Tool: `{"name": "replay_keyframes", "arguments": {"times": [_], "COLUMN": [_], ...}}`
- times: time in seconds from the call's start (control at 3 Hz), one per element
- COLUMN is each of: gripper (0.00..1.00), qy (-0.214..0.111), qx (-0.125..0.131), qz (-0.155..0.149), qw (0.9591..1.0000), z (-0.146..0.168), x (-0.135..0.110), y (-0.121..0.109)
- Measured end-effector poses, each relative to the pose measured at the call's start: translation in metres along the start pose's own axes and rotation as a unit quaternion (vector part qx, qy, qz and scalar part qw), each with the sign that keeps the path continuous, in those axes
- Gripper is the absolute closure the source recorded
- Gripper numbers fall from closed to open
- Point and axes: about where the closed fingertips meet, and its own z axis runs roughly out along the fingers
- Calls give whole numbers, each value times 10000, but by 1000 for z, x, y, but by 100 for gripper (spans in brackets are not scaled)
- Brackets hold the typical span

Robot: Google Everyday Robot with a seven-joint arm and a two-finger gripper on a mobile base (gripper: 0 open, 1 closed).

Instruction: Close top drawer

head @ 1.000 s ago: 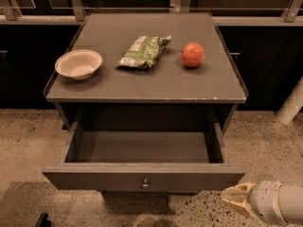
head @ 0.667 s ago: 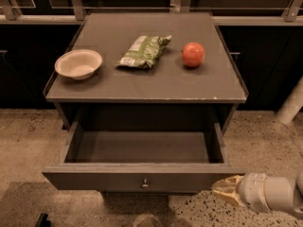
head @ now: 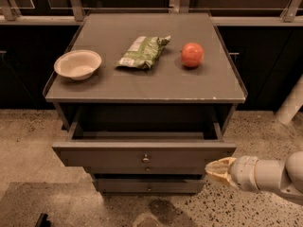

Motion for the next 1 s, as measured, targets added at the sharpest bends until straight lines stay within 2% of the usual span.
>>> {"name": "replay_keyframes", "arguments": {"times": [0.33, 0.67, 1.0], "gripper": [100, 100, 100], "qy": [-1, -126, -327], "qx": [2, 401, 854], "qz": [0, -41, -248], "qw": [10000, 9991, 9955], "z": [0, -3, -3], "x": [0, -1, -17], "y": [0, -19, -50]}}
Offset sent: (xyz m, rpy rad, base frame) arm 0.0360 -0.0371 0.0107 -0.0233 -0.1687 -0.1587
